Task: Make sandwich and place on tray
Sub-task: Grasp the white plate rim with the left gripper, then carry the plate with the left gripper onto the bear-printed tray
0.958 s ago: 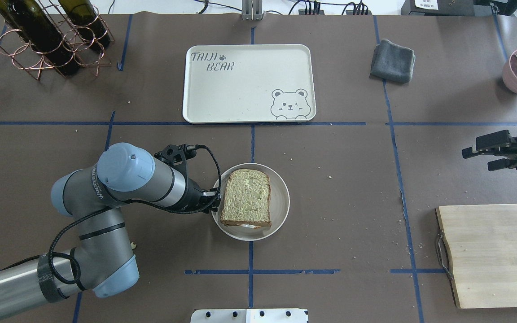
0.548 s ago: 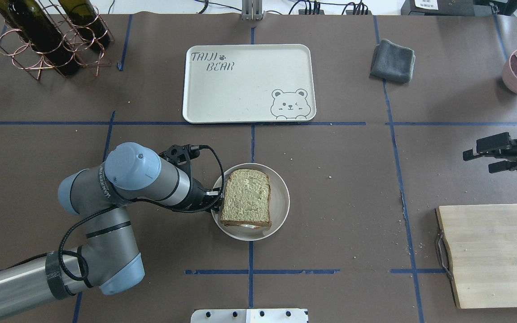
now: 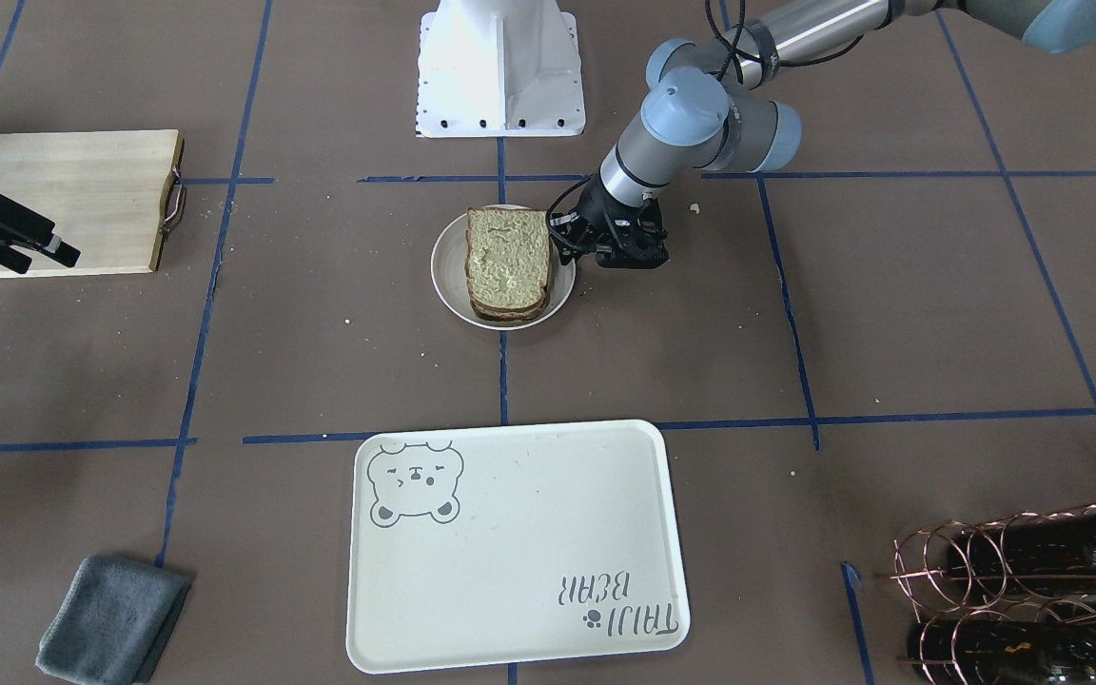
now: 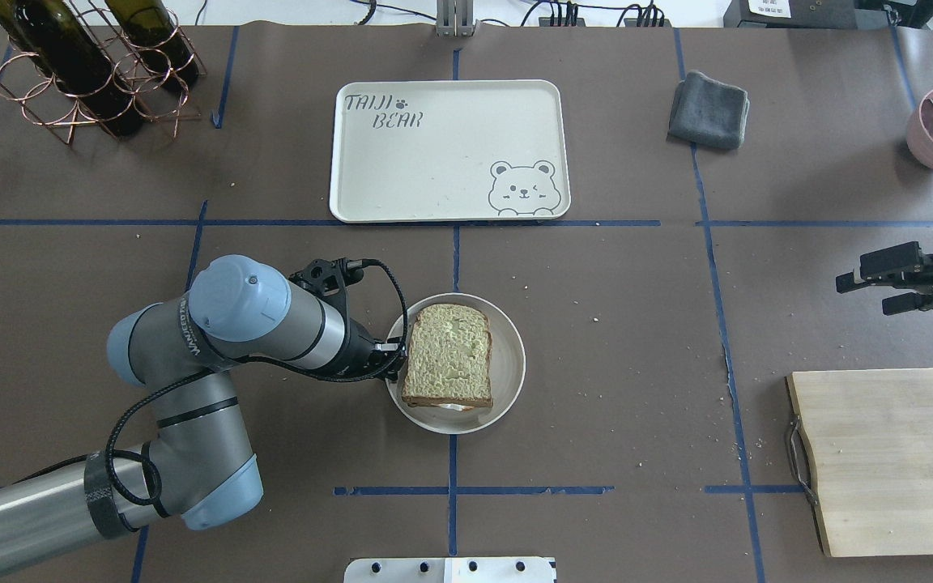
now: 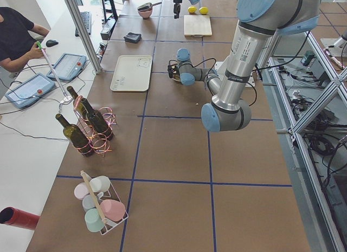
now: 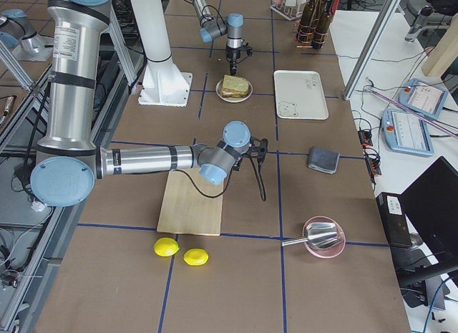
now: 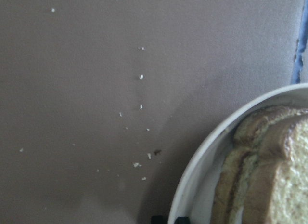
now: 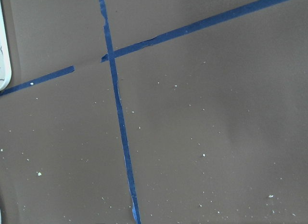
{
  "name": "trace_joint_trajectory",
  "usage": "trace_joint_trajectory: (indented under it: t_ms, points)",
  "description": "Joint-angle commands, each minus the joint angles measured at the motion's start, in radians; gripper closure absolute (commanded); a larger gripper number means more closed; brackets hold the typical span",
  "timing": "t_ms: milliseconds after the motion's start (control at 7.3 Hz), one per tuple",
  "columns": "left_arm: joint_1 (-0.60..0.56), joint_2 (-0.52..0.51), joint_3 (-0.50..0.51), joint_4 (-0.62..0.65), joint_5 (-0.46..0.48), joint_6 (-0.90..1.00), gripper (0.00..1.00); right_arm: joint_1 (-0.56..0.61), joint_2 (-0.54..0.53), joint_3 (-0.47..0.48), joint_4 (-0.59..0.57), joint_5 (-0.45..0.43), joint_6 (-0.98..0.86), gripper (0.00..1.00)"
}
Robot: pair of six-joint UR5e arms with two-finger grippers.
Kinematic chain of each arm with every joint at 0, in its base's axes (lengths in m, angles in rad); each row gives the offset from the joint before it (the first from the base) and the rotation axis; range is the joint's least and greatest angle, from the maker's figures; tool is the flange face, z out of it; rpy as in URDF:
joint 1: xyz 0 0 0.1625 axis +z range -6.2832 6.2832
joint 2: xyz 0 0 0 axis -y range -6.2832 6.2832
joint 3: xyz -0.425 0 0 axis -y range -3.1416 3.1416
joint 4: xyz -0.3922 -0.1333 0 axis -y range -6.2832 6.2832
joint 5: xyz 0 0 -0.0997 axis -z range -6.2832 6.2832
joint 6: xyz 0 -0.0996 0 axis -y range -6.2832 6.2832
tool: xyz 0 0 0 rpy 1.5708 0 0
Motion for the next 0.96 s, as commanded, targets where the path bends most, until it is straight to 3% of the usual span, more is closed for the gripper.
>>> trace_joint_trajectory:
  t_ms: [0,274,411,821]
  points:
    - [-0.017,-0.001,-0.038,-0.033,-0.001,-0.101,1.00,-0.001,0.000,-0.001,0.000,0.000,0.000,0.00]
    - [-0.033,-0.020,-0.033,-0.097,0.002,-0.352,1.00,0.001,-0.002,-0.001,0.000,0.000,0.000,0.00]
    - [-0.036,-0.067,-0.004,-0.091,0.071,-0.471,1.00,0.001,-0.016,-0.001,0.008,-0.003,-0.002,0.00]
    - [-0.138,-0.301,0.350,-0.101,0.185,-0.581,1.00,0.001,-0.049,0.000,0.043,-0.003,-0.002,0.00]
